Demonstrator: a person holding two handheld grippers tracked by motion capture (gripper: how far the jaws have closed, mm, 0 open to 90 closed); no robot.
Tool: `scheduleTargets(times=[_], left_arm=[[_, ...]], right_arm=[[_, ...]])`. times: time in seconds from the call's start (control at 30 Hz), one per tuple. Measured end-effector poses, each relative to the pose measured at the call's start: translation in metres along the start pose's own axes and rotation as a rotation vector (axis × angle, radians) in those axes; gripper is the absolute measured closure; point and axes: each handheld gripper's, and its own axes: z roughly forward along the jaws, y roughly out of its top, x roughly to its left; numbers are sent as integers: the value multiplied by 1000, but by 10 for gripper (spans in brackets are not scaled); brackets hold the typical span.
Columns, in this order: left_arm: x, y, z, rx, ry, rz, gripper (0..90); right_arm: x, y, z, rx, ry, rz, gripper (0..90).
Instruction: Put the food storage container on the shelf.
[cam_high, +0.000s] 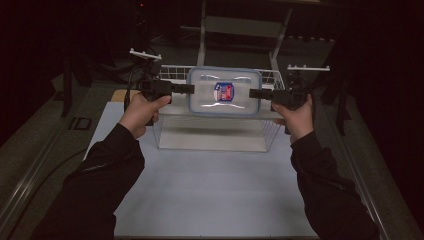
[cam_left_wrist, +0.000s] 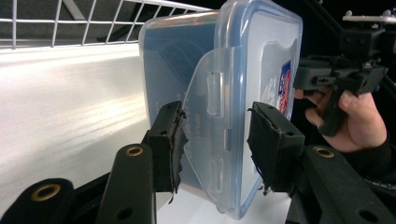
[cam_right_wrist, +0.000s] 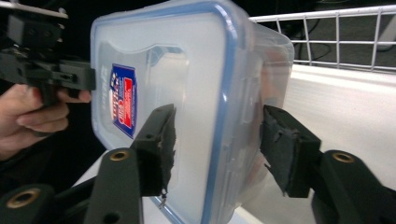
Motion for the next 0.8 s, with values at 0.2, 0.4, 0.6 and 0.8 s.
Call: scheduleTargets(times=[0.2,0.4,0.6,0.8], left_arm=[[4,4,7,-16,16,-26,527],[11,6,12,-30,12,-66,506],[16,8,17,-38,15,-107,483],[20,11,20,-32,29,-136,459]], right_arm=[[2,3,7,-3,-42,22,385],[-1,7,16,-3,-67,45,335],[-4,12,23,-8,-79,74,309],[-9,17,28,-4,-87,92,296]])
